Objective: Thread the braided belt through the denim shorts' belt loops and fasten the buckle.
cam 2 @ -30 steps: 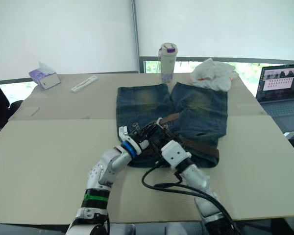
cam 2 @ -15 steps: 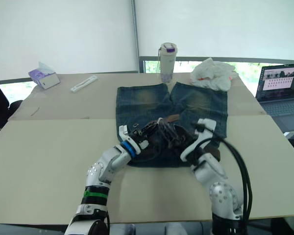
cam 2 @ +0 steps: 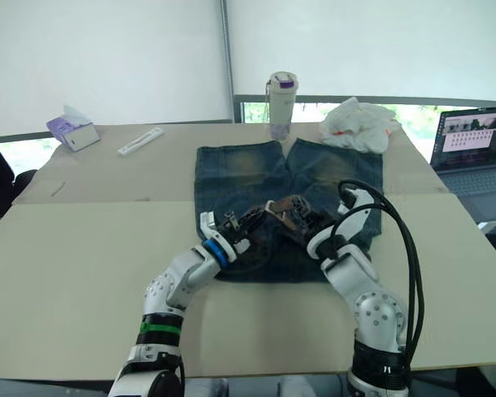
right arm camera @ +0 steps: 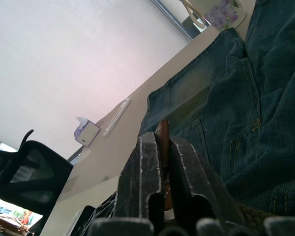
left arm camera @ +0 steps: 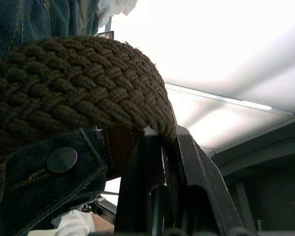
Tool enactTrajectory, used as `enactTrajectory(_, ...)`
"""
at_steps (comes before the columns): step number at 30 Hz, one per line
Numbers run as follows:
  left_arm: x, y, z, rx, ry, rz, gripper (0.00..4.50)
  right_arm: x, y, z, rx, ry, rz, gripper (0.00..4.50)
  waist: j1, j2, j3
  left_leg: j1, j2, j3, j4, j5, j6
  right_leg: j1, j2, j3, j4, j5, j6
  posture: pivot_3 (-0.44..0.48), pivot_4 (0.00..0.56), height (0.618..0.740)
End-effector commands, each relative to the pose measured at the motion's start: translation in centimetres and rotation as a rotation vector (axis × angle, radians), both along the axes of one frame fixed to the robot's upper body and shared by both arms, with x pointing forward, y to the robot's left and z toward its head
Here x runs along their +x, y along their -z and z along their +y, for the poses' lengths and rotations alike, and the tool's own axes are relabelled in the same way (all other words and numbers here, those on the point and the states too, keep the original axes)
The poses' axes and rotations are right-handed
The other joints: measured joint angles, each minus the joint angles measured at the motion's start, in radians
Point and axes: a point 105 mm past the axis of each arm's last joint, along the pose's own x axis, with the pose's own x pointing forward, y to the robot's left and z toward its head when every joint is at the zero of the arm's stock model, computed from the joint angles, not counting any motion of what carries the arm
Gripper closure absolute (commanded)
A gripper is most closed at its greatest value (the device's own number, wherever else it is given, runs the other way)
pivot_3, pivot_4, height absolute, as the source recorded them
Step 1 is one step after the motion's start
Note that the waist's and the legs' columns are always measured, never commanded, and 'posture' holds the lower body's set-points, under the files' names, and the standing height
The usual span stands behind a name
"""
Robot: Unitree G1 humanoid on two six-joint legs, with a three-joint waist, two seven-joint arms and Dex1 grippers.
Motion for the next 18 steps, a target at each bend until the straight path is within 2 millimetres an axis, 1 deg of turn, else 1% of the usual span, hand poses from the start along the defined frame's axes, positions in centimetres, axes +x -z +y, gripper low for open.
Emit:
enactTrajectory(1,-0.1,-1.2,-0.1,-0.017,0.01,-0.061,4.15,-0.5,-1.0,0.3,0.012,-0.011,-0.03,4.49,0.0,0.0,0.0,0.0,0.0,0.0,0.0,0.0,0.0,0.0,0.0,0.0,0.0,0.0,0.0,0.0,0.15,0.74)
enactTrajectory(2,-0.2,-1.3,-0.1,-0.013,0.014,-0.074,3.76,-0.5,-1.0,0.3,0.014,-0.011,-0.03,4.5,-0.001,0.0,0.0,0.0,0.0,0.0,0.0,0.0,0.0,0.0,0.0,0.0,0.0,0.0,0.0,0.0,0.15,0.74)
enactTrajectory(3,-0.2,-1.3,-0.1,0.003,0.014,-0.088,3.5,-0.5,-1.0,0.3,0.018,-0.009,-0.026,4.5,-0.001,0.0,0.0,0.0,0.0,0.0,0.0,0.0,0.0,0.0,0.0,0.0,0.0,0.0,0.0,0.0,0.15,0.74)
enactTrajectory(4,-0.5,-1.6,0.0,0.076,0.031,-0.156,2.94,-0.4,-1.1,0.1,0.03,0.0,-0.016,4.5,-0.001,0.0,0.0,0.0,0.0,0.0,0.0,0.0,0.0,0.0,0.0,0.0,0.0,0.0,0.0,0.0,0.15,0.74)
enactTrajectory(5,-0.8,-1.7,0.0,0.13,0.045,-0.202,2.52,-0.3,-1.1,0.1,0.039,0.007,-0.009,4.5,-0.001,0.0,0.0,0.0,0.0,0.0,0.0,0.0,0.0,0.0,0.0,0.0,0.0,0.0,0.0,0.0,0.15,0.74)
enactTrajectory(6,-1.1,-1.9,0.2,0.202,0.062,-0.264,1.98,-0.2,-1.2,-0.1,0.054,0.018,0.003,4.5,-0.003,0.0,0.0,0.0,0.0,0.0,0.0,0.0,0.0,0.0,0.0,0.0,0.0,0.0,0.0,0.0,0.15,0.74)
enactTrajectory(7,-1.4,-2.0,0.4,0.265,0.081,-0.324,1.54,-0.2,-1.3,-0.2,0.076,0.025,0.011,4.5,-0.006,0.0,0.0,0.0,0.0,0.0,0.0,0.0,0.0,-0.001,0.001,0.0,0.0,0.0,0.0,0.0,0.15,0.74)
enactTrajectory(9,-1.7,-2.1,0.7,0.328,0.1,-0.39,0.51,-0.1,-1.5,-0.3,0.108,0.028,0.023,4.5,-0.007,0.001,0.0,0.0,0.0,0.0,-0.001,0.0,0.0,-0.001,0.001,0.0,0.0,0.0,0.0,0.0,0.15,0.74)
enactTrajectory(10,-2.1,-2.3,1.2,0.392,0.117,-0.46,0.03,-0.1,-1.6,-0.3,0.141,0.026,0.038,4.5,-0.007,0.001,0.0,0.0,0.0,0.0,-0.001,0.0,0.0,-0.001,0.001,0.0,0.001,0.0,0.0,0.0,0.15,0.74)
enactTrajectory(13,-3.3,-3.2,2.4,0.621,0.161,-0.729,0.03,-0.2,-1.8,-0.3,0.194,0.018,0.078,4.5,-0.012,0.002,0.0,0.0,0.0,0.0,-0.001,0.0,0.0,-0.001,0.001,0.0,0.001,0.0,0.0,0.0,0.15,0.74)
enactTrajectory(14,-3.6,-3.4,2.5,0.655,0.171,-0.789,0.03,-0.3,-1.7,-0.3,0.196,0.019,0.088,4.5,-0.015,0.002,0.0,0.0,0.0,0.0,-0.002,0.0,0.0,-0.002,0.001,0.0,0.001,0.0,-0.001,0.0,0.15,0.74)
enactTrajectory(15,-4.0,-3.9,2.8,0.717,0.176,-0.892,0.03,-0.3,-1.8,-0.4,0.186,0.017,0.093,4.5,-0.016,0.003,0.0,0.0,0.001,0.0,-0.002,0.0,0.0,-0.002,0.0,0.0,0.0,0.0,-0.001,0.0,0.15,0.74)
enactTrajectory(17,-4.3,-4.7,3.0,0.839,0.159,-1.077,0.03,-0.4,-1.9,-0.5,0.164,0.014,0.097,4.5,-0.015,0.003,0.001,0.0,0.001,0.0,-0.003,0.0,0.0,-0.002,0.0,0.0,0.0,0.0,-0.001,0.0,0.15,0.74)
enactTrajectory(18,-4.1,-5.3,2.9,0.895,0.121,-1.172,0.03,-0.4,-2.0,-0.5,0.161,0.014,0.097,4.5,-0.013,0.003,0.001,0.0,0.001,0.0,-0.003,0.0,0.0,-0.001,-0.001,0.0,-0.001,0.0,-0.001,0.0,0.15,0.74)
